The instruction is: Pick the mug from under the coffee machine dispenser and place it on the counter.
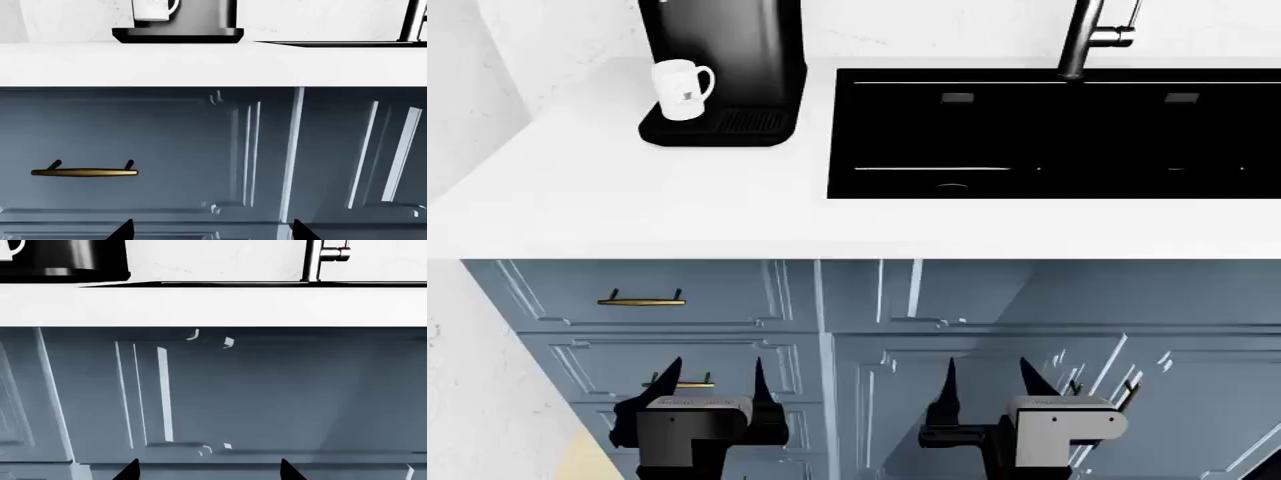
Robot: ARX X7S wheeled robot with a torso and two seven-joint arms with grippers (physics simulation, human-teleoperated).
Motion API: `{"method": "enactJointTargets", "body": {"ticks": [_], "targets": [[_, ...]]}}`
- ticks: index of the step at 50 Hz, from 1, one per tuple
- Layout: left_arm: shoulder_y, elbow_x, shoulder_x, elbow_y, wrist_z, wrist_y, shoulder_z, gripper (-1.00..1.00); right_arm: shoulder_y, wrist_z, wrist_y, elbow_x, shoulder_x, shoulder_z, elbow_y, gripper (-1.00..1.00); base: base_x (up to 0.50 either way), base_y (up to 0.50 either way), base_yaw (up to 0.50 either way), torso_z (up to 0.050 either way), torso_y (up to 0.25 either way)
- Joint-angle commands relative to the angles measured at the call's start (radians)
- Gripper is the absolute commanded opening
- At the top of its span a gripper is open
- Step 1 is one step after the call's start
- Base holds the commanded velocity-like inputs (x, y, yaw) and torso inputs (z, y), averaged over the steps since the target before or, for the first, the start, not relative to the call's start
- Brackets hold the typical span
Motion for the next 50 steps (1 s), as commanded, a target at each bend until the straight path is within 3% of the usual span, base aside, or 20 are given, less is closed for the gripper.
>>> {"method": "enactJointTargets", "body": {"ticks": [1,21,50], "targets": [[0.000,-0.015,-0.016,-0.001,-0.018,0.001,0.018,1.00,0.000,0.020,-0.009,0.010,0.016,-0.023,0.005,1.00,0.00,0.00,0.00,0.000,0.000],[-0.007,-0.059,-0.063,-0.009,-0.065,0.003,0.072,1.00,0.009,0.086,-0.030,0.050,0.063,-0.075,0.022,1.00,0.00,0.01,0.00,0.000,0.000],[-0.010,-0.097,-0.097,-0.016,-0.102,0.012,0.110,1.00,0.009,0.116,-0.029,0.089,0.098,-0.119,0.021,1.00,0.00,0.50,0.00,0.000,0.000]]}}
